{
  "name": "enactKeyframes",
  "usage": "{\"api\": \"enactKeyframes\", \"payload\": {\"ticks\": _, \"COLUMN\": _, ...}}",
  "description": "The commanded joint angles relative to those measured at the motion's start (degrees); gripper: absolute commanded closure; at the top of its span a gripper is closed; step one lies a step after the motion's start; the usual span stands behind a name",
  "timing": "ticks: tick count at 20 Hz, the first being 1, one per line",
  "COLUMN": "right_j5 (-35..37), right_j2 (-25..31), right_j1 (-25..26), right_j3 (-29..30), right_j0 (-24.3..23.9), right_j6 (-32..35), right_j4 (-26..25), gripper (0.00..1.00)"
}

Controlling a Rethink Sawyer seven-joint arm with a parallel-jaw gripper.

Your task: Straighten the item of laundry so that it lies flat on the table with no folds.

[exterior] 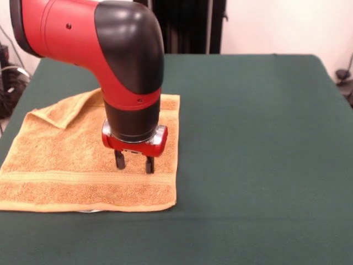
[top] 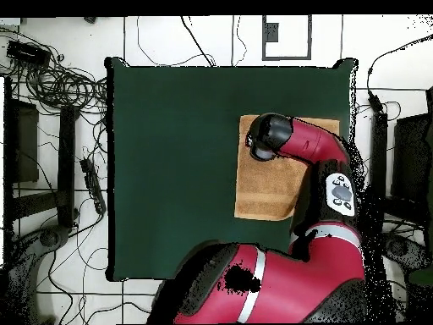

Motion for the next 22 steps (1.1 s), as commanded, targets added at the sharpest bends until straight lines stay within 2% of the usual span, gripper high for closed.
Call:
{"api": "enactKeyframes", "payload": {"ticks": 1, "right_j5": -25.5, "right_j2": 7.9, "right_j1": 11.3, "right_j3": 8.9, "right_j0": 5.0, "right_j6": 25.5, "right_j4": 6.0, "gripper": 0.00}}
{"api": "enactKeyframes", "payload": {"ticks": 12, "right_j5": -26.9, "right_j2": 3.9, "right_j1": 7.4, "right_j3": 15.8, "right_j0": 11.4, "right_j6": 31.6, "right_j4": 13.0, "gripper": 0.00}}
{"api": "enactKeyframes", "payload": {"ticks": 22, "right_j5": -27.8, "right_j2": 7.0, "right_j1": 5.3, "right_j3": 19.5, "right_j0": 10.7, "right_j6": 31.9, "right_j4": 17.4, "gripper": 0.00}}
